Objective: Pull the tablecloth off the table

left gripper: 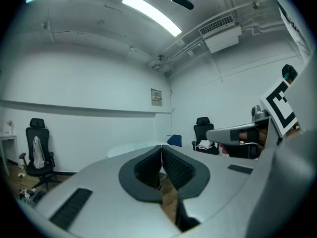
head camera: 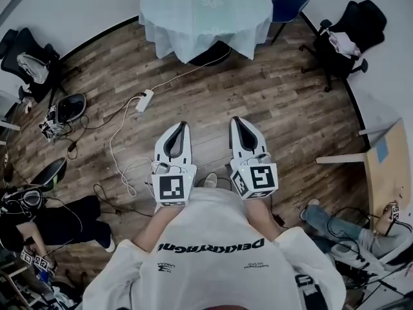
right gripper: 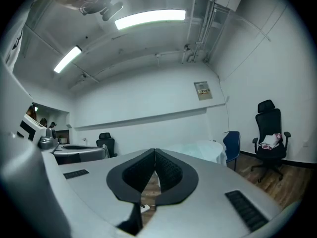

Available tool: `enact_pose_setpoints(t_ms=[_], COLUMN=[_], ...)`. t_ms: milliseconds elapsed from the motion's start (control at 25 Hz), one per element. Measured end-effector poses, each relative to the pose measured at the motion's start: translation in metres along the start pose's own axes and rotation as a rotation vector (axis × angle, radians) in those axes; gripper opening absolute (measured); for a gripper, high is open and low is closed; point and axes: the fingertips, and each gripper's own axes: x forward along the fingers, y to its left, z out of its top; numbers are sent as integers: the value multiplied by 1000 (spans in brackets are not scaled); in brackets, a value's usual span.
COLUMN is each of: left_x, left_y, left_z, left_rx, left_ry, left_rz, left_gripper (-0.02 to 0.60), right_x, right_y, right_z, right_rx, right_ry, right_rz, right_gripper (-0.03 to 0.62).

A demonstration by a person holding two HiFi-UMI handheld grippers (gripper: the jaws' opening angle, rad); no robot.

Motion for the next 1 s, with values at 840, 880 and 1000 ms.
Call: enact_pose_setpoints(t_ms=[840,880,1000], left_x=[93,103,135], left_y=[3,6,17], left_z=[-23,-23,-24], left_rx=[-43,-46,-62], left_ry=[39,37,46], left_rz=[18,17,11], left_gripper=[17,17,17], right_x=[68,78,109], right_y=[-72,-76,-86], right_z=[-10,-9,-9], right_rx=[4,1,-11], right_ry=[52,53,67], right_rz=[4,5,10], right_gripper=[33,32,33])
